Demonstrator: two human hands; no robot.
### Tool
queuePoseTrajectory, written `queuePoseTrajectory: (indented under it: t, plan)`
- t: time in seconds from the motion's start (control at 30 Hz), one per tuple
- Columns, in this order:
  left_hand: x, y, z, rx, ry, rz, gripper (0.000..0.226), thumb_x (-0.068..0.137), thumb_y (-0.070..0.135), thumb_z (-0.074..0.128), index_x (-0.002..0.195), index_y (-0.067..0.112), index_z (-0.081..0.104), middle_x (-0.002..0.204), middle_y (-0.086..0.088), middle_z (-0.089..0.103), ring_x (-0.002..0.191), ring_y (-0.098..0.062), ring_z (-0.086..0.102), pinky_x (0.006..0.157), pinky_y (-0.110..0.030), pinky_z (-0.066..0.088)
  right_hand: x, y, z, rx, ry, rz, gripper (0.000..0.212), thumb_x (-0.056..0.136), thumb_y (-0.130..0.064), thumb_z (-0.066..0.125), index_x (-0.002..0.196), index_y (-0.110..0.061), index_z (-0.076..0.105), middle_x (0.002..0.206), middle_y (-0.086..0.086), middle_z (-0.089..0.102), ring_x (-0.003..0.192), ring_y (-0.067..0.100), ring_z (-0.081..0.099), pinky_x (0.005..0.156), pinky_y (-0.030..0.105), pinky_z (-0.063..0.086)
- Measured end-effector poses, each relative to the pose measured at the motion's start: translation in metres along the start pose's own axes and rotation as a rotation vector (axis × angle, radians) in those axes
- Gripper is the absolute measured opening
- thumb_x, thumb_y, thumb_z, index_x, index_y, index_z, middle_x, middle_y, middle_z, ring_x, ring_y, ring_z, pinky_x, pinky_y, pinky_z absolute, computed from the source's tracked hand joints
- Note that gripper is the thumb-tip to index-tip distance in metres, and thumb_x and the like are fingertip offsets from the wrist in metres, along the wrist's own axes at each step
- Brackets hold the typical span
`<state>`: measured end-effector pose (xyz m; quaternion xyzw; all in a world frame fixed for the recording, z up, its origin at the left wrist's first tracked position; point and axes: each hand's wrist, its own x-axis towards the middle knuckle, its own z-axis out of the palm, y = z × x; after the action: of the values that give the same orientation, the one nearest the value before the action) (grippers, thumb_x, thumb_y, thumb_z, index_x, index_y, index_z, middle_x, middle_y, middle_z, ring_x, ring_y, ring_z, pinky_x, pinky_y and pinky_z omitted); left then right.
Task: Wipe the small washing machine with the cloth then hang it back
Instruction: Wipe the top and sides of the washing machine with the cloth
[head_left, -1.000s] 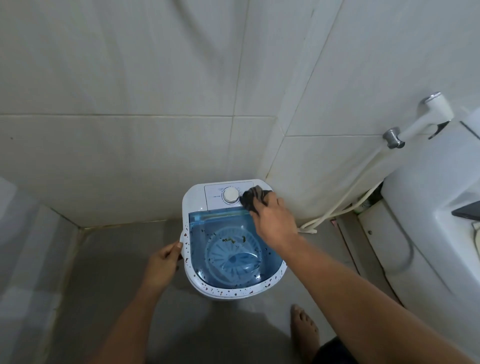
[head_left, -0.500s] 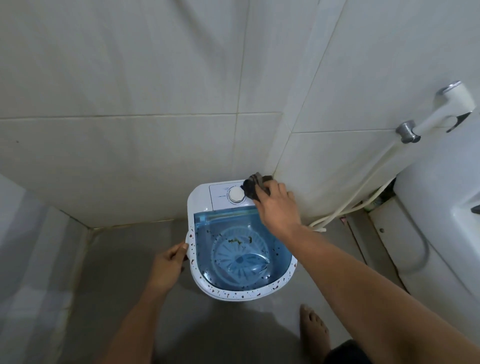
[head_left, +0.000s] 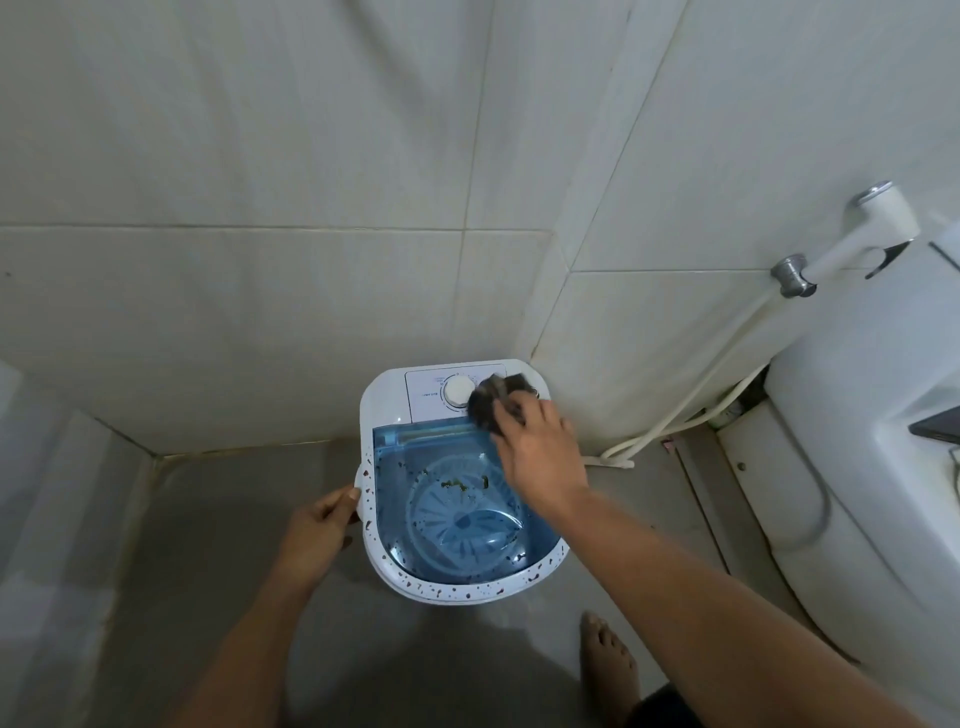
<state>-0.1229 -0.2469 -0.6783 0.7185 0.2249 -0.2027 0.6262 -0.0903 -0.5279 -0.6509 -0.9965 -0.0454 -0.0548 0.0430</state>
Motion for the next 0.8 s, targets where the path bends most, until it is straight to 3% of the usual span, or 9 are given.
queuePoseTrajectory:
  t: [0.07, 0.13, 0.3, 0.4, 0.57, 0.7, 0.8]
  plan:
    - [0.001, -0.001, 0.000, -0.010, -0.001, 0.000, 0.022, 0.101, 0.024, 0.055, 0.116, 0.021, 0.071, 0.095, 0.008, 0.073, 0.096, -0.012, 0.067, 0.097, -0.042, 0.051, -0.008, 0.007, 0.001, -0.054, -0.016, -0.176, 0.045, 0.097, -0.036, 0.056, 0.137, -0.016, 0.058, 0.134, 0.009, 0.054, 0.115, 0.032, 0.053, 0.082, 0.048, 0.053]
    - [0.002, -0.001, 0.000, -0.003, -0.005, 0.000, 0.021, 0.101, 0.024, 0.055, 0.116, 0.023, 0.070, 0.096, 0.008, 0.073, 0.095, -0.010, 0.067, 0.097, -0.041, 0.051, 0.005, 0.018, -0.004, -0.069, -0.036, -0.212, 0.044, 0.097, -0.035, 0.057, 0.137, -0.016, 0.058, 0.133, 0.011, 0.055, 0.113, 0.033, 0.054, 0.080, 0.049, 0.054]
    - [0.006, -0.004, 0.000, 0.009, 0.009, -0.010, 0.026, 0.101, 0.025, 0.055, 0.121, 0.021, 0.071, 0.104, -0.001, 0.075, 0.106, -0.020, 0.069, 0.099, -0.045, 0.052, 0.053, 0.028, -0.013, 0.070, -0.081, 0.173, 0.042, 0.102, -0.035, 0.050, 0.141, -0.021, 0.052, 0.134, 0.011, 0.048, 0.117, 0.033, 0.047, 0.088, 0.050, 0.052]
    - [0.005, -0.004, 0.001, 0.007, 0.010, -0.009, 0.027, 0.101, 0.024, 0.054, 0.123, 0.018, 0.070, 0.107, -0.005, 0.075, 0.108, -0.022, 0.069, 0.100, -0.045, 0.053, 0.058, 0.017, -0.013, 0.109, -0.105, 0.264, 0.042, 0.102, -0.035, 0.048, 0.142, -0.022, 0.051, 0.136, 0.010, 0.046, 0.118, 0.033, 0.046, 0.089, 0.049, 0.052]
    - [0.001, -0.003, 0.002, -0.044, -0.001, -0.015, 0.029, 0.102, 0.023, 0.053, 0.126, 0.016, 0.068, 0.113, -0.007, 0.074, 0.108, -0.021, 0.068, 0.089, -0.034, 0.053, 0.018, -0.009, -0.006, 0.001, -0.048, 0.074, 0.043, 0.098, -0.030, 0.055, 0.139, -0.018, 0.055, 0.136, 0.013, 0.048, 0.115, 0.035, 0.048, 0.085, 0.051, 0.052]
    - [0.001, -0.002, 0.002, -0.050, -0.009, -0.009, 0.029, 0.102, 0.023, 0.054, 0.125, 0.015, 0.068, 0.110, -0.006, 0.074, 0.108, -0.020, 0.068, 0.089, -0.033, 0.053, -0.010, -0.006, -0.003, -0.103, -0.083, -0.227, 0.050, 0.089, -0.025, 0.066, 0.137, -0.016, 0.057, 0.132, 0.013, 0.052, 0.109, 0.036, 0.053, 0.079, 0.050, 0.053]
    - [0.001, -0.001, 0.002, -0.041, -0.002, -0.017, 0.030, 0.102, 0.023, 0.053, 0.127, 0.014, 0.067, 0.112, -0.007, 0.073, 0.107, -0.022, 0.067, 0.095, -0.038, 0.052, 0.016, 0.010, -0.013, -0.135, -0.097, -0.115, 0.047, 0.092, -0.021, 0.062, 0.138, -0.017, 0.054, 0.132, 0.012, 0.051, 0.112, 0.034, 0.052, 0.081, 0.049, 0.053]
